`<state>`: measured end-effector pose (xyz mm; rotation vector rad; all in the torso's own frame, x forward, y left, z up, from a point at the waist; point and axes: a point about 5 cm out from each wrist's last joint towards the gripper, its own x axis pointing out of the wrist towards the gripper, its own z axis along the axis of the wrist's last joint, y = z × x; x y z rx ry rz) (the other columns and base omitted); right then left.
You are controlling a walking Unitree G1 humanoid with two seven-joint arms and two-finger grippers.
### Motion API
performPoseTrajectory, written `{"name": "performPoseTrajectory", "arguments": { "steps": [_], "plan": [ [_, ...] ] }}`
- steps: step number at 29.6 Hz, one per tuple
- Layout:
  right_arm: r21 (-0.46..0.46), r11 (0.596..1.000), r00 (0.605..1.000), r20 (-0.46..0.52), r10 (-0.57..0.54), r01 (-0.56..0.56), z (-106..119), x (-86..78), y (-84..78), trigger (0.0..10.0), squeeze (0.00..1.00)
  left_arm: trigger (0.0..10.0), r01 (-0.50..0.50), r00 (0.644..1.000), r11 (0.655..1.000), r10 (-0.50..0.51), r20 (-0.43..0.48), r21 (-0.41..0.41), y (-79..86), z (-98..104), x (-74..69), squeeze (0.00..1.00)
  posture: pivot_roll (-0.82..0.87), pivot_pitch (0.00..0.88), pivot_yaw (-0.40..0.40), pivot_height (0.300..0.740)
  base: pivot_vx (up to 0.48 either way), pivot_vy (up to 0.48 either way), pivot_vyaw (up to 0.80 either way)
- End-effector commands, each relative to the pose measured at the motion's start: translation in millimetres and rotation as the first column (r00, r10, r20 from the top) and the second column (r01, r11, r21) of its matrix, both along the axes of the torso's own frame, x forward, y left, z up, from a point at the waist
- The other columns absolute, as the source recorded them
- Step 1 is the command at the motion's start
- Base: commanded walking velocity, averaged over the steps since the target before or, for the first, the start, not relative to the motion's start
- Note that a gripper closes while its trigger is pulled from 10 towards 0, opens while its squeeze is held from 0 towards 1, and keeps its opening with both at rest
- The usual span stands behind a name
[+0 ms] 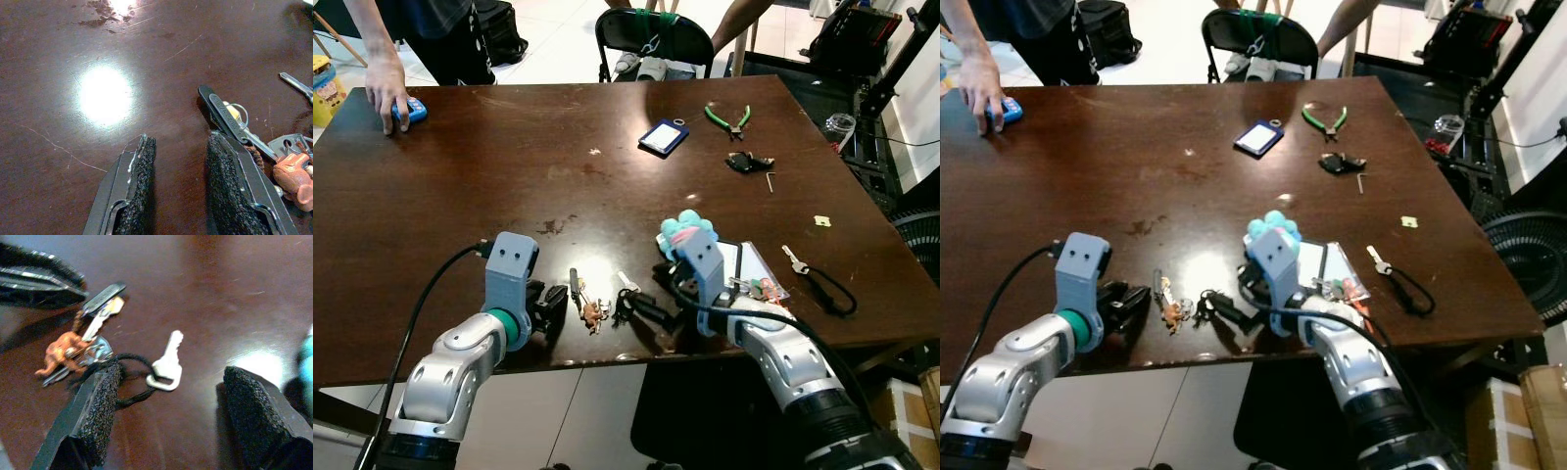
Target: Hang keys on a hook
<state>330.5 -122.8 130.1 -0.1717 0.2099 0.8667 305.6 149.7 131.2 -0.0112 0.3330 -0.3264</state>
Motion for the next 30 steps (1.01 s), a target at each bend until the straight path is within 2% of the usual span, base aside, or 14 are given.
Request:
{"name": "performPoseTrajectory", "arguments": {
  "steps": [1, 5, 9, 17, 18, 21, 22, 23, 24, 25, 26, 30],
  "plan": [
    [-0.035, 0.997, 0.997, -0.039, 0.063, -0.065, -8.7, -7.0, 1.6, 10.0, 0.0, 10.0, 0.002, 0.999, 1.0, -0.001, -0.04, 0.019, 1.6, -9.3, -2.1, 0.0, -0.04, 0.155, 0.089, 0.74, 0.0, 0.0, 0.0],
    [-0.039, 0.989, 0.989, -0.05, 0.141, -0.143, -9.5, -11.1, 5.5, 10.0, 0.0, 10.0, 0.005, 0.999, 1.0, -0.005, -0.042, 0.021, 1.7, -9.5, -2.3, 0.0, -0.04, 0.159, 0.093, 0.74, 0.0, 0.0, 0.0],
    [0.022, 0.978, 0.978, -0.007, 0.209, -0.209, 0.0, -16.7, 11.0, 10.0, 0.0, 10.0, 0.009, 0.999, 1.0, -0.007, -0.045, 0.024, 2.0, -10.0, -2.7, 0.0, -0.04, 0.161, 0.094, 0.74, 0.0, 0.0, 0.0],
    [0.04, 0.974, 0.974, -0.009, 0.225, -0.224, 0.9, -18.8, 13.5, 10.0, 0.0, 10.0, 0.012, 0.999, 1.0, -0.01, -0.047, 0.026, 1.8, -11.0, -2.5, 0.0, -0.05, 0.156, 0.099, 0.74, 0.0, 0.0, 0.0],
    [0.013, 0.979, 0.978, -0.034, 0.206, -0.206, -4.9, -16.9, 13.2, 8.7, 0.0, 10.0, 0.016, 0.999, 1.0, -0.014, -0.049, 0.027, 1.3, -12.0, -2.2, 0.0, -0.05, 0.156, 0.099, 0.74, 0.0, 0.0, 0.0],
    [0.0, 0.98, 0.98, -0.043, 0.196, -0.197, -7.1, -15.5, 12.7, 8.7, 0.0, 10.0, 0.017, 0.999, 0.999, -0.015, -0.05, 0.027, 1.1, -12.2, -2.1, 0.0, -0.05, 0.156, 0.099, 0.74, 0.0, 0.0, 0.0],
    [-0.011, 0.982, 0.981, -0.047, 0.189, -0.189, -8.9, -13.8, 12.6, 5.8, 0.0, 10.0, 0.017, 0.999, 0.999, -0.016, -0.049, 0.027, 1.0, -12.2, -2.0, 0.0, -0.05, 0.154, 0.098, 0.74, 0.0, 0.0, 0.0],
    [-0.011, 0.982, 0.981, -0.047, 0.189, -0.189, -8.9, -13.8, 12.6, 5.8, 0.0, 10.0, 0.017, 0.999, 0.999, -0.016, -0.049, 0.027, 1.0, -12.2, -2.0, 0.0, -0.05, 0.154, 0.098, 0.74, 0.0, 0.0, 0.0],
    [-0.016, 0.981, 0.98, -0.05, 0.191, -0.192, -9.8, -13.0, 13.6, 4.6, 0.0, 10.0, 0.017, 0.999, 0.999, -0.016, -0.049, 0.028, 0.8, -12.3, -1.8, 0.0, -0.05, 0.154, 0.096, 0.74, 0.0, 0.0, 0.0],
    [-0.018, 0.98, 0.979, -0.051, 0.195, -0.196, -10.2, -12.8, 14.4, 4.6, 0.0, 10.0, 0.017, 0.999, 0.999, -0.016, -0.049, 0.028, 0.7, -12.3, -1.8, 0.0, -0.05, 0.154, 0.096, 0.74, 0.0, 0.0, 0.0],
    [-0.016, 0.978, 0.976, -0.055, 0.209, -0.21, -10.4, -13.2, 16.1, 4.1, 0.0, 10.0, 0.017, 0.999, 0.999, -0.016, -0.049, 0.028, 0.6, -12.3, -1.7, 0.0, -0.05, 0.154, 0.096, 0.74, 0.0, 0.0, 0.0],
    [-0.019, 0.971, 0.97, -0.063, 0.235, -0.237, -11.3, -15.0, 19.5, 4.0, 0.0, 10.0, 0.015, 0.999, 0.999, -0.014, -0.048, 0.028, 0.7, -12.4, -1.6, 0.0, -0.05, 0.154, 0.096, 0.74, 0.0, 0.0, 0.0]
  ]
}}
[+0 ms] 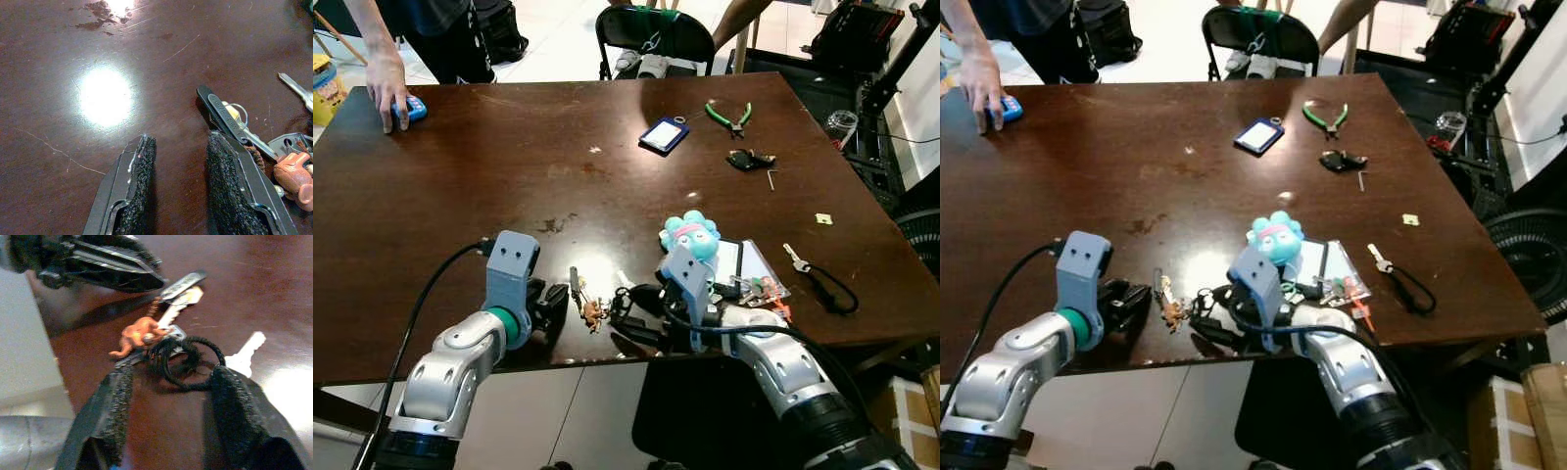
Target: Hang keys on a hook
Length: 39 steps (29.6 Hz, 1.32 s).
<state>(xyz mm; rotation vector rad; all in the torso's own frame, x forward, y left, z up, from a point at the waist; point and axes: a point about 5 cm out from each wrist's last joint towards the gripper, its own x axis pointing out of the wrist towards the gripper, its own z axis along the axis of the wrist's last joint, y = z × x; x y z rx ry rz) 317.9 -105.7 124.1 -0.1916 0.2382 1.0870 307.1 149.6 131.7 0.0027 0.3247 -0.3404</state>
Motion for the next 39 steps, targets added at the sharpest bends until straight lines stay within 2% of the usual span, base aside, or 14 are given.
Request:
{"name": "performPoseTrajectory", "arguments": {
  "steps": [1, 4, 5, 6, 7, 9, 27, 33, 34, 35, 36, 37, 38, 39],
  "plan": [
    [-0.016, 0.999, 0.999, -0.02, 0.032, -0.033, -5.5, -3.3, 3.6, 3.7, 0.0, 10.0, -0.002, 0.998, 1.0, 0.003, -0.058, 0.019, 1.0, -12.9, -3.0, 0.0, -0.05, 0.154, 0.096, 0.74, 0.0, 0.0, 0.0],
    [-0.016, 0.999, 0.999, -0.02, 0.044, -0.044, -5.3, -4.4, 4.7, 2.9, 0.0, 10.0, -0.005, 0.998, 1.0, 0.006, -0.057, 0.019, 1.2, -12.9, -3.3, 0.0, -0.04, 0.156, 0.09, 0.74, 0.0, 0.0, 0.0],
    [-0.016, 0.999, 0.999, -0.02, 0.048, -0.048, -5.0, -4.9, 4.9, 1.7, 0.0, 10.0, -0.006, 0.998, 1.0, 0.007, -0.057, 0.019, 1.2, -12.9, -3.4, 0.0, -0.04, 0.156, 0.09, 0.74, 0.0, 0.0, 0.0],
    [-0.016, 0.999, 0.999, -0.02, 0.048, -0.048, -5.0, -4.9, 4.9, 1.7, 0.0, 10.0, -0.006, 0.998, 1.0, 0.007, -0.057, 0.019, 1.2, -12.9, -3.4, 0.0, -0.04, 0.156, 0.09, 0.74, 0.0, 0.0, 0.0],
    [-0.016, 0.999, 0.999, -0.019, 0.05, -0.05, -4.9, -5.0, 5.1, 0.7, 0.0, 10.0, -0.006, 0.998, 1.0, 0.007, -0.056, 0.019, 1.2, -12.9, -3.6, 0.0, -0.04, 0.157, 0.091, 0.74, 0.0, 0.0, 0.0],
    [-0.016, 0.998, 0.998, -0.019, 0.054, -0.055, -5.3, -5.2, 5.4, 0.0, 0.0, 10.0, -0.006, 0.998, 1.0, 0.007, -0.056, 0.02, 1.3, -12.9, -3.6, 0.0, -0.04, 0.157, 0.091, 0.74, 0.0, 0.0, 0.0],
    [0.019, 0.996, 0.996, -0.021, 0.089, -0.089, -1.5, -8.8, 6.8, 0.0, 0.0, 10.0, -0.004, 0.998, 1.0, 0.005, -0.055, 0.026, 1.5, -13.6, -1.7, 0.0, -0.05, 0.153, 0.096, 0.74, 0.0, 0.0, 0.0],
    [0.227, 0.974, 1.0, -0.022, 0.012, -0.007, 26.5, 0.8, 2.2, 0.0, 0.0, 10.0, -0.005, 0.998, 1.0, 0.006, -0.056, 0.028, 2.1, -14.1, -1.9, 0.0, -0.05, 0.153, 0.095, 0.74, 0.0, 0.0, 0.0],
    [0.243, 0.97, 1.0, -0.019, -0.008, 0.013, 29.8, 3.0, 0.8, 6.0, 0.0, 10.0, -0.004, 0.998, 1.0, 0.006, -0.056, 0.029, 2.5, -14.3, -2.1, 0.0, -0.05, 0.161, 0.096, 0.74, 0.0, 0.0, 0.0],
    [0.237, 0.971, 0.999, -0.021, -0.027, 0.032, 29.7, 4.9, -0.8, 10.0, 0.0, 10.0, -0.004, 0.998, 1.0, 0.005, -0.056, 0.03, 2.7, -14.4, -2.2, 0.0, -0.05, 0.163, 0.096, 0.74, 0.0, 0.0, 0.0],
    [0.209, 0.977, 0.999, -0.017, -0.034, 0.036, 26.6, 5.2, -1.8, 10.0, 0.29, 10.0, -0.003, 0.998, 1.0, 0.005, -0.057, 0.031, 2.9, -14.6, -2.4, 0.0, -0.05, 0.165, 0.095, 0.74, 0.0, 0.0, 0.0],
    [0.209, 0.977, 0.999, -0.017, -0.034, 0.036, 26.6, 5.2, -1.8, 10.0, 0.29, 10.0, -0.003, 0.998, 1.0, 0.005, -0.057, 0.031, 2.9, -14.6, -2.4, 0.0, -0.05, 0.165, 0.095, 0.74, 0.0, 0.0, 0.0],
    [0.184, 0.982, 0.999, -0.021, -0.035, 0.039, 23.0, 5.0, -2.3, 10.0, 1.0, 10.0, -0.003, 0.998, 0.999, 0.005, -0.058, 0.032, 3.0, -14.7, -2.5, 0.0, -0.05, 0.166, 0.095, 0.74, 0.0, 0.0, 0.0],
    [0.184, 0.982, 0.999, -0.021, -0.035, 0.039, 23.0, 5.0, -2.3, 10.0, 1.0, 10.0, -0.003, 0.998, 0.999, 0.005, -0.058, 0.032, 3.0, -14.7, -2.5, 0.0, -0.05, 0.166, 0.095, 0.74, 0.0, 0.0, 0.0]
  ]
}}
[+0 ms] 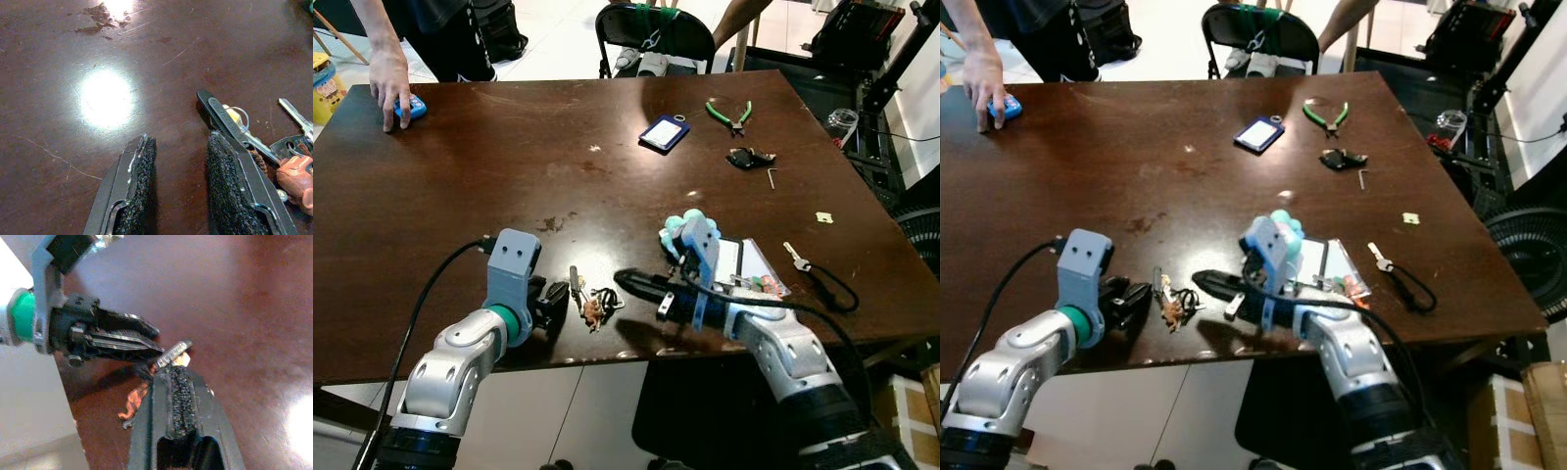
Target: Hang keys on a hook
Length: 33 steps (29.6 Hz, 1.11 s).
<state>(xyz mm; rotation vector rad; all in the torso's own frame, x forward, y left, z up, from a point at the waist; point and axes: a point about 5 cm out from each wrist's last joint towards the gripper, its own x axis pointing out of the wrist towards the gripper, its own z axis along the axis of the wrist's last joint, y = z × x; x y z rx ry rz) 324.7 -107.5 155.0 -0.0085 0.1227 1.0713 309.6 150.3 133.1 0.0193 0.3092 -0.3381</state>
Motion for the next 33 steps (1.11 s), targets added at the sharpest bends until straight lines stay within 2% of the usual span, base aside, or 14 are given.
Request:
{"name": "performPoseTrajectory", "arguments": {
  "steps": [1, 6, 12, 13, 21, 27, 31, 33],
  "plan": [
    [-0.035, 0.999, 0.999, -0.034, 0.011, -0.012, -10.9, -3.3, 0.3, 10.0, 1.0, 10.0, -0.004, 0.997, 1.0, 0.006, -0.076, 0.019, 2.4, -16.3, -5.1, 0.0, -0.04, 0.168, 0.093, 0.74, 0.0, 0.0, 0.0],
    [-0.058, 0.998, 0.998, -0.05, 0.023, -0.026, -14.3, -3.6, 2.3, 10.0, 1.0, 10.0, -0.005, 0.997, 1.0, 0.006, -0.076, 0.021, 2.5, -16.4, -4.8, 0.0, -0.05, 0.172, 0.094, 0.74, 0.0, 0.0, 0.0],
    [-0.076, 0.997, 0.999, -0.034, -0.035, 0.033, -12.2, 7.7, 5.2, 10.0, 1.0, 10.0, -0.002, 0.997, 1.0, 0.003, -0.073, 0.023, 2.0, -15.8, -3.9, 0.0, -0.05, 0.174, 0.095, 0.74, 0.0, 0.0, 0.0],
    [-0.071, 0.997, 0.999, -0.031, -0.035, 0.033, -10.5, 9.0, 6.7, 10.0, 0.0, 10.0, -0.002, 0.997, 1.0, 0.004, -0.073, 0.024, 2.0, -15.7, -3.9, 0.0, -0.04, 0.176, 0.092, 0.74, 0.0, 0.0, 0.0],
    [-0.066, 0.998, 1.0, -0.027, -0.007, 0.005, -7.7, 9.1, 13.1, 10.0, 0.0, 10.0, -0.005, 0.997, 1.0, 0.007, -0.071, 0.023, 2.4, -15.2, -4.0, 0.0, -0.04, 0.181, 0.092, 0.74, 0.0, 0.0, 0.0],
    [-0.083, 0.996, 0.999, -0.024, 0.025, -0.027, -7.8, 12.7, 26.2, 10.0, 0.0, 10.0, -0.004, 0.998, 1.0, 0.006, -0.067, 0.02, 0.8, -14.0, -2.5, 0.0, -0.04, 0.178, 0.089, 0.74, 0.0, 0.0, 0.0],
    [-0.091, 0.996, 0.999, -0.033, 0.022, -0.025, -9.7, 13.8, 26.8, 10.0, 0.0, 10.0, -0.006, 0.998, 1.0, 0.007, -0.066, 0.019, 0.5, -13.9, -2.6, 0.0, -0.03, 0.177, 0.082, 0.74, 0.0, 0.0, 0.0],
    [-0.146, 0.988, 0.998, -0.041, 0.05, -0.055, -17.5, 11.5, 27.9, 10.0, 0.0, 10.0, -0.014, 0.998, 1.0, 0.015, -0.066, 0.018, 1.5, -14.3, -3.5, 0.0, -0.03, 0.18, 0.071, 0.74, 0.0, 0.0, 0.0]
  ]
}}
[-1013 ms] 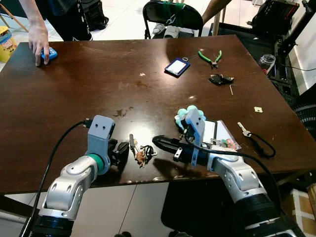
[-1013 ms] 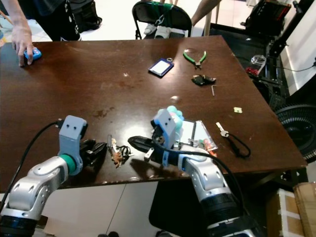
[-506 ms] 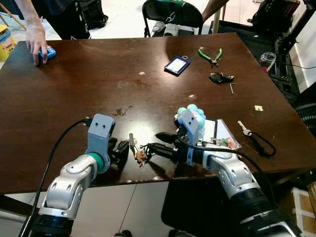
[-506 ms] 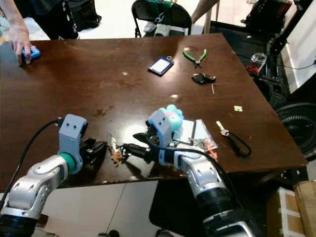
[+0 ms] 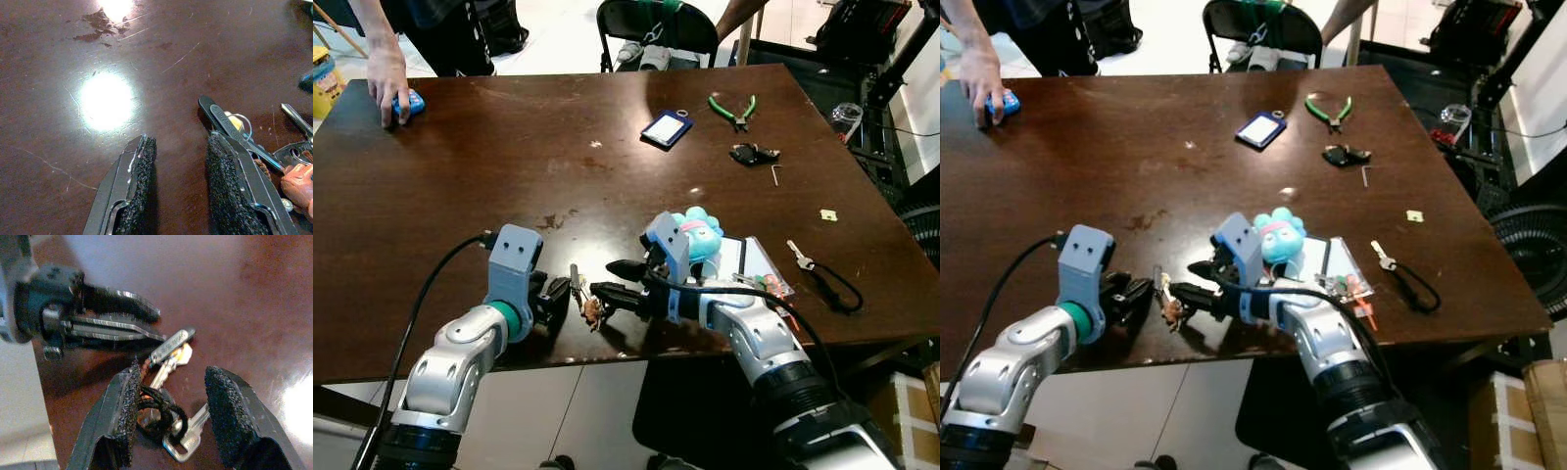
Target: Hang keys on a hook
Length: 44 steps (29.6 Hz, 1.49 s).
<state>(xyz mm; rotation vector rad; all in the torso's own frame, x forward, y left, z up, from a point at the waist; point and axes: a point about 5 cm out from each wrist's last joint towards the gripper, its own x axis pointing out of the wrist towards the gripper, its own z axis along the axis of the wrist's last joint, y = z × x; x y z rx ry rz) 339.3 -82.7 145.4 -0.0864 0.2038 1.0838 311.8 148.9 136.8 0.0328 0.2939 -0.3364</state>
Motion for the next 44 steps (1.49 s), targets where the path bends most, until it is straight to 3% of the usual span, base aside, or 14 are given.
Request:
{"name": "performPoseTrajectory", "arguments": {
  "steps": [1, 8, 9, 11, 14, 21, 24, 26, 27, 29, 30, 42, 43, 44],
  "plan": [
    [-0.044, 0.998, 0.999, -0.011, 0.033, -0.034, -8.0, -3.1, 3.1, 10.0, 0.0, 10.0, -0.015, 0.996, 1.0, 0.015, -0.083, 0.007, 2.8, -18.0, -5.7, 0.0, -0.03, 0.18, 0.071, 0.74, 0.0, 0.0, 0.0],
    [-0.084, 0.992, 0.995, -0.022, 0.097, -0.099, -14.9, -10.8, 3.2, 10.0, 0.0, 10.0, -0.024, 0.996, 1.0, 0.024, -0.083, 0.002, 3.9, -18.2, -6.6, 0.0, -0.03, 0.182, 0.071, 0.74, 0.0, 0.0, 0.0],
    [-0.086, 0.992, 0.995, -0.02, 0.096, -0.097, -15.2, -10.5, 2.8, 8.9, 0.0, 10.0, -0.023, 0.996, 1.0, 0.023, -0.083, 0.002, 3.6, -18.2, -6.7, 0.0, -0.03, 0.182, 0.071, 0.74, 0.0, 0.0, 0.0],
    [-0.086, 0.992, 0.995, -0.02, 0.096, -0.097, -15.2, -10.5, 2.8, 8.9, 0.0, 10.0, -0.023, 0.996, 1.0, 0.023, -0.083, 0.002, 3.6, -18.2, -6.7, 0.0, -0.03, 0.182, 0.071, 0.74, 0.0, 0.0, 0.0],
    [-0.084, 0.992, 0.996, -0.017, 0.09, -0.091, -15.1, -9.5, 1.1, 4.9, 0.0, 10.0, -0.019, 0.996, 1.0, 0.019, -0.083, 0.002, 3.0, -18.2, -6.5, 0.0, -0.03, 0.182, 0.074, 0.74, 0.0, 0.0, 0.0],
    [-0.082, 0.993, 0.996, -0.015, 0.088, -0.089, -14.7, -9.0, 1.0, 4.7, 0.0, 10.0, -0.018, 0.996, 1.0, 0.019, -0.084, 0.003, 3.3, -18.2, -6.3, 0.0, -0.03, 0.182, 0.076, 0.74, 0.0, 0.0, 0.0],
    [-0.079, 0.993, 0.996, -0.008, 0.086, -0.086, -13.5, -8.3, 0.6, 3.5, 0.0, 10.0, -0.019, 0.996, 1.0, 0.019, -0.085, 0.004, 3.7, -18.3, -6.0, 0.0, -0.03, 0.179, 0.078, 0.74, 0.0, 0.0, 0.0],
    [-0.079, 0.993, 0.996, -0.008, 0.086, -0.086, -13.5, -8.3, 0.6, 3.5, 0.0, 10.0, -0.019, 0.996, 1.0, 0.019, -0.085, 0.004, 3.7, -18.3, -6.0, 0.0, -0.03, 0.179, 0.078, 0.74, 0.0, 0.0, 0.0],
    [-0.077, 0.994, 0.996, -0.005, 0.084, -0.084, -12.7, -8.0, 0.0, 2.1, 0.0, 10.0, -0.019, 0.996, 1.0, 0.019, -0.085, 0.005, 3.8, -18.5, -5.7, 0.0, -0.03, 0.178, 0.08, 0.74, 0.0, 0.0, 0.0],
    [-0.075, 0.994, 0.997, -0.001, 0.08, -0.079, -12.1, -7.7, -0.9, 1.6, 0.0, 10.0, -0.019, 0.996, 1.0, 0.02, -0.086, 0.005, 4.0, -18.6, -5.4, 0.0, -0.03, 0.178, 0.08, 0.74, 0.0, 0.0, 0.0],
    [-0.068, 0.995, 0.997, 0.004, 0.074, -0.074, -10.7, -7.5, -1.6, 0.0, 0.0, 10.0, -0.019, 0.996, 1.0, 0.02, -0.086, 0.005, 4.0, -18.6, -5.3, 0.0, -0.03, 0.178, 0.08, 0.74, 0.0, 0.0, 0.0],
    [0.011, 0.998, 0.997, 0.047, 0.054, -0.054, 2.4, -6.1, -2.9, 0.0, 0.0, 10.0, -0.017, 0.996, 1.0, 0.018, -0.086, 0.005, 4.0, -19.0, -4.6, 0.0, -0.04, 0.173, 0.082, 0.74, 0.0, 0.0, 0.0],
    [0.073, 0.997, 0.996, 0.082, 0.027, -0.033, 12.3, -6.3, -3.6, 10.0, 0.0, 10.0, -0.018, 0.996, 1.0, 0.018, -0.082, 0.001, 3.7, -18.0, -4.8, 0.0, -0.04, 0.17, 0.079, 0.74, 0.0, 0.0, 0.0],
    [0.073, 0.997, 0.996, 0.082, 0.027, -0.033, 12.3, -6.3, -3.6, 10.0, 0.0, 10.0, -0.018, 0.996, 1.0, 0.018, -0.082, 0.001, 3.7, -18.0, -4.8, 0.0, -0.04, 0.17, 0.079, 0.74, 0.0, 0.0, 0.0]
  ]
}}
